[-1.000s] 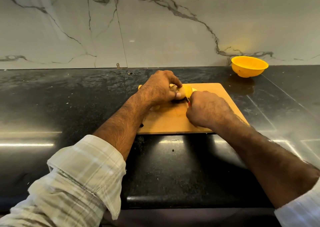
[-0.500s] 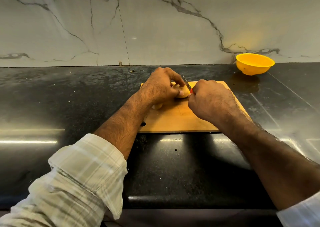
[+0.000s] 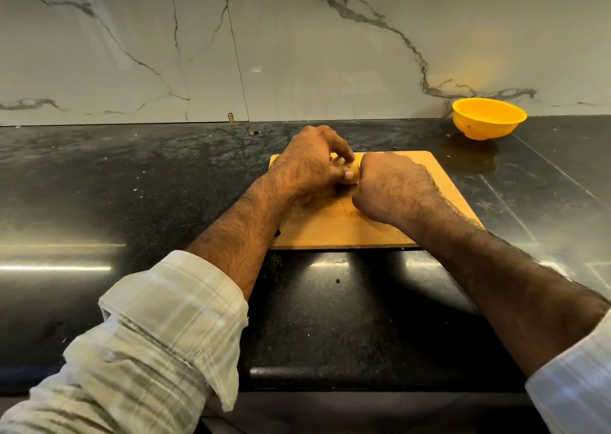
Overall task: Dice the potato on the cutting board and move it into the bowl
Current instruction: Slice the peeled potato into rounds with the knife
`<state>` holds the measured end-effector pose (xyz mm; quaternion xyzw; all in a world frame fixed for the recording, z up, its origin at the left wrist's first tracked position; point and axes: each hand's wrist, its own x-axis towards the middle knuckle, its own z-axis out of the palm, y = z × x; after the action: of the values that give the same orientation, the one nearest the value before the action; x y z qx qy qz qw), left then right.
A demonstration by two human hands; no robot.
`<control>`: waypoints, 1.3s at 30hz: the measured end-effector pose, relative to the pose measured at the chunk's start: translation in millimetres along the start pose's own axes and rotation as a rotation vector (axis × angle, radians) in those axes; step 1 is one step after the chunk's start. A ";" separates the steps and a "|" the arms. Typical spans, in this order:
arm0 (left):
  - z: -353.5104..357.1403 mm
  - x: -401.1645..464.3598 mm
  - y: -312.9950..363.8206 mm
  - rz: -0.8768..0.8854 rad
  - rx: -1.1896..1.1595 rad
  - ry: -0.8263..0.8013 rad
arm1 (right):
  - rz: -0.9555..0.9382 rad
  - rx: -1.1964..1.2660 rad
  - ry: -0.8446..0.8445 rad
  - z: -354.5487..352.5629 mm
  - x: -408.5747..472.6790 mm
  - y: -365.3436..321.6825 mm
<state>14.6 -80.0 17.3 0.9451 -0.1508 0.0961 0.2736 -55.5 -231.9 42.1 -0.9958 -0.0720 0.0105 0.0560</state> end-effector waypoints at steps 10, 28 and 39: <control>-2.2 -0.8 -0.1 0.018 0.038 -0.060 | 0.027 0.026 -0.056 -2.4 -9.5 23.8; 2.4 -0.8 -6.8 0.053 0.041 -0.017 | 0.016 0.088 0.085 -6.6 -2.8 7.6; 0.8 -2.6 -6.8 0.047 0.023 -0.013 | -0.027 -0.104 -0.065 -1.6 -1.7 -0.9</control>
<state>14.5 -74.4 12.6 0.9450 -0.1735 0.0979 0.2594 -57.3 -231.5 43.9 -0.9954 -0.0875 0.0386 0.0020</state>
